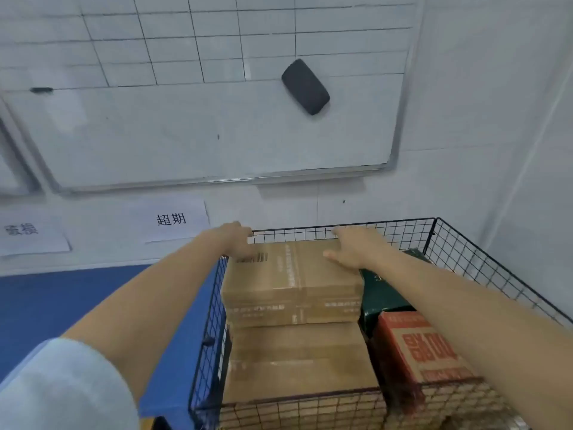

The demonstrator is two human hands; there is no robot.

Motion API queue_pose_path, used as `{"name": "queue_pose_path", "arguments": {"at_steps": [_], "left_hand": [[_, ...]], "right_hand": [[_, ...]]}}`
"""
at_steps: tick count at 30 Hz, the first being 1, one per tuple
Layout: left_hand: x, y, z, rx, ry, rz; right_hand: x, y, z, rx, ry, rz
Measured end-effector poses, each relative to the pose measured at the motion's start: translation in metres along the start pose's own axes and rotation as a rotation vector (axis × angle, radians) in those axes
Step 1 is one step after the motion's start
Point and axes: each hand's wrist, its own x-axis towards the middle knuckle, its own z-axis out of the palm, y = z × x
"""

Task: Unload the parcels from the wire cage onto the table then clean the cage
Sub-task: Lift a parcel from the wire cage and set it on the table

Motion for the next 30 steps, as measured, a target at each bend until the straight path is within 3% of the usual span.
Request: {"name": "queue_pose_path", "arguments": {"at_steps": [8,11,15,20,24,30], "left_hand": [[0.012,0.001,0.006,0.119,-0.185,-0.096],[0.013,0.002,0.008,-0.032,-0.252,-0.120],[0.010,0.003,0.005,-0.225,-0.215,-0.143],[-0.014,0.014,-0.020,-0.581,-0.064,-0.192],[-0.037,0.029,-0.044,-0.730,0.162,-0.217],[-0.067,0.060,-0.025,-0.859,0.309,-0.294]], "right_hand": [[0.031,-0.006,0.004,0.107,-0.223,0.076],[0.032,-0.004,0.006,0.104,-0.277,0.045],[0.025,0.001,0.005,0.094,-0.214,0.010],[0.010,0.013,-0.023,0.169,-0.013,0.038],[-0.010,0.027,-0.047,0.318,0.173,0.089],[-0.041,0.048,-0.030,0.518,0.196,0.121]]}}
